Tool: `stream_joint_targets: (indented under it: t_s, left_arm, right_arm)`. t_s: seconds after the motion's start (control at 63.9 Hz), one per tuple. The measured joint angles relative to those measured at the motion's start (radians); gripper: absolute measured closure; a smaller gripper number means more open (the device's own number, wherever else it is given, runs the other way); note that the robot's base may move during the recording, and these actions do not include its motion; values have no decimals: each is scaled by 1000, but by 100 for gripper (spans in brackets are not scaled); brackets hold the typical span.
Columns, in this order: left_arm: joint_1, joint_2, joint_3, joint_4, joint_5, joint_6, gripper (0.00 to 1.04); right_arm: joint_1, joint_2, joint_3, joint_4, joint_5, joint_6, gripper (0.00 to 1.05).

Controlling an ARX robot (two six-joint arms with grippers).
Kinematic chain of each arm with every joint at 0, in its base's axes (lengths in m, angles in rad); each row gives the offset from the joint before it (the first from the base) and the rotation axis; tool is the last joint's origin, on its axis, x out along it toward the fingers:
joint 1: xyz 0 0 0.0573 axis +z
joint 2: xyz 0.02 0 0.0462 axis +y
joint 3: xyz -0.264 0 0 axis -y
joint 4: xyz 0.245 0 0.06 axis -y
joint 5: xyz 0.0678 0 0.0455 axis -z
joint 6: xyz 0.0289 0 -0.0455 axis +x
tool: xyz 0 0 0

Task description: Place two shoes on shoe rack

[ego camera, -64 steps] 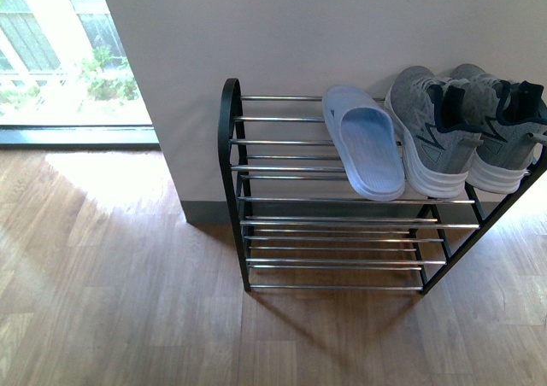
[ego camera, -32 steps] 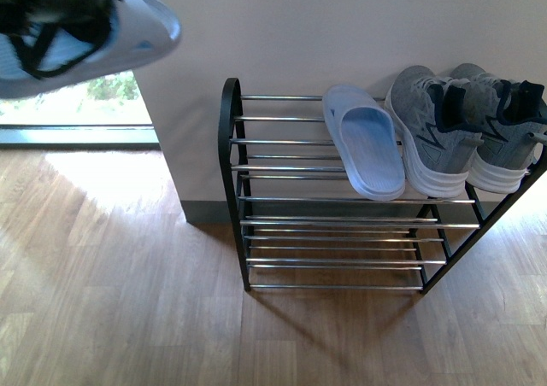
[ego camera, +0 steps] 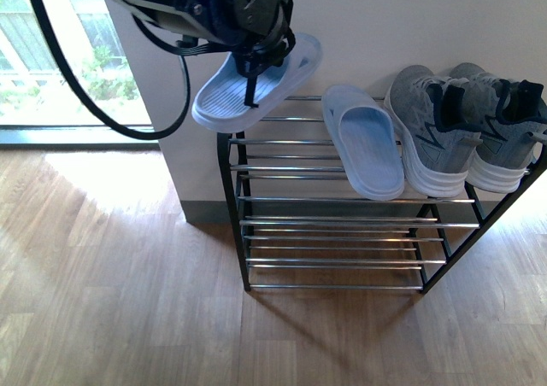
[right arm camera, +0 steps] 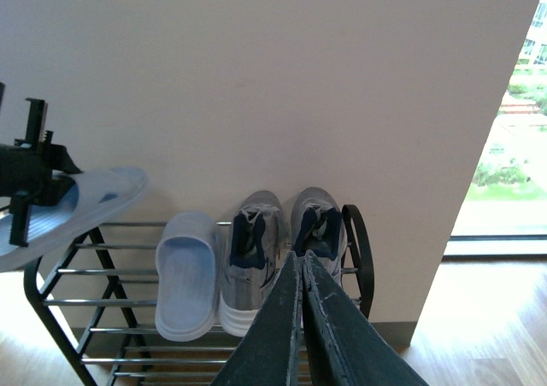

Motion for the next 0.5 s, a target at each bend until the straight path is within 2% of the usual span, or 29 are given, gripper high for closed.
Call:
stream_joint_targets:
  t_s: [0.282,0.376,0.501]
  left_arm:
    - [-3,152,243,-224,-19,-129,103]
    - [-2,207,348,-335,-15,-149,103]
    - [-1,302,521,-471,-11,-159,103]
  right_arm:
    - [0,-66,0,-66,0,0,103]
    - [0,-173,0,-208,1,0,103]
    - [0,-229,0,-234,0,0,103]
